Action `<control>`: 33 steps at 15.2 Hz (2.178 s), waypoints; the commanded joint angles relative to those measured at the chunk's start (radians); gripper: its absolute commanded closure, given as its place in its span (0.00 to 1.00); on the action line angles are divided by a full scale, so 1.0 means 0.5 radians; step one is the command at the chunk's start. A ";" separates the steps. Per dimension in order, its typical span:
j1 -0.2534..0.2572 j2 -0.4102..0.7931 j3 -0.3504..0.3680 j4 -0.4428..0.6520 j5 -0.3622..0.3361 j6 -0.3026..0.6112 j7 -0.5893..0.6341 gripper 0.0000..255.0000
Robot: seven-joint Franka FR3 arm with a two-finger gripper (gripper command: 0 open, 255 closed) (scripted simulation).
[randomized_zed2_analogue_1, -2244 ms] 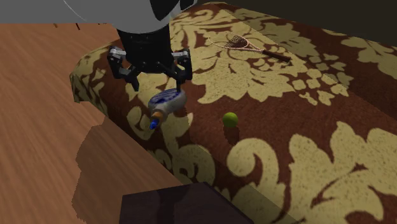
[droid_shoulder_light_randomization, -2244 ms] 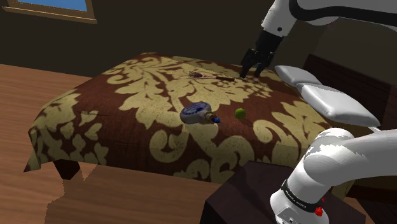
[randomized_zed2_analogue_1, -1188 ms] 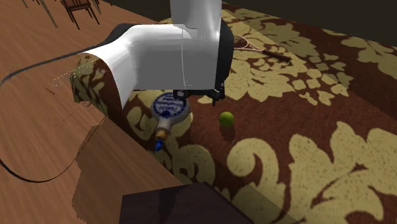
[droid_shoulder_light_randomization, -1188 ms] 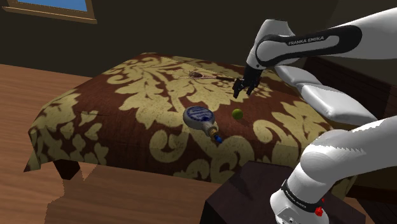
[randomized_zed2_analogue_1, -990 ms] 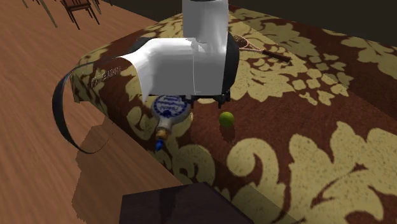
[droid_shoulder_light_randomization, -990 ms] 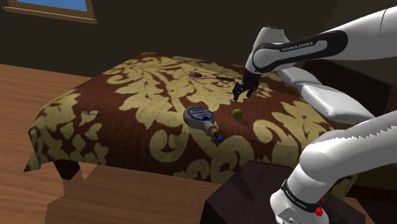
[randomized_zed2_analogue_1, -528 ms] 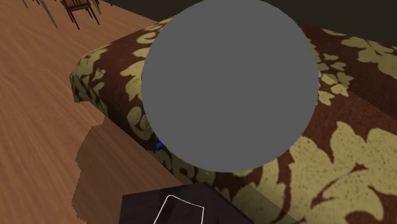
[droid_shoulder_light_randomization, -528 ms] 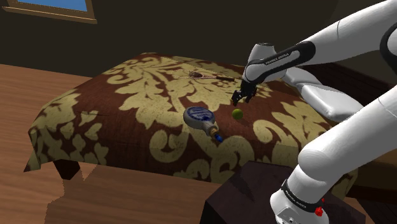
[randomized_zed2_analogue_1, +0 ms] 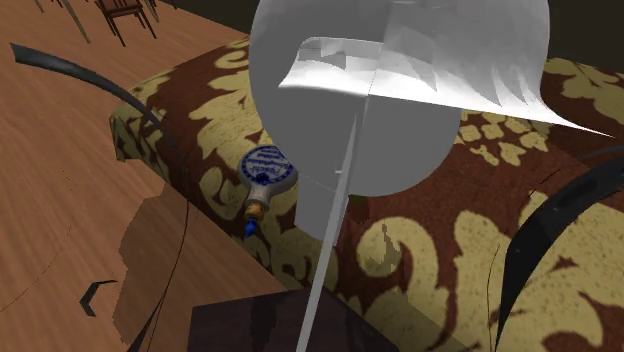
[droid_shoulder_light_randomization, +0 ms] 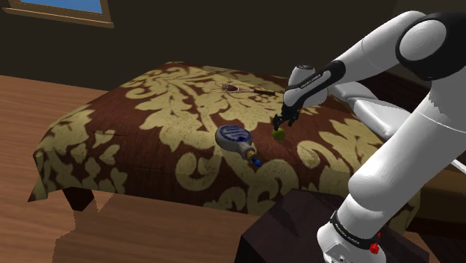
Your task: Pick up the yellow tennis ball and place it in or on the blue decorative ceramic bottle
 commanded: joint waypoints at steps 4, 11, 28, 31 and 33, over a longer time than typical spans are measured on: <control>-0.008 0.141 -0.013 -0.006 0.013 0.150 -0.013 0.00; -0.010 0.157 -0.013 -0.006 0.015 0.166 -0.015 0.00; -0.007 0.046 -0.009 0.029 0.013 0.020 -0.023 1.00; -0.005 -0.015 -0.006 0.056 0.013 -0.067 -0.029 1.00; -0.004 -0.053 -0.004 0.076 0.014 -0.125 -0.033 1.00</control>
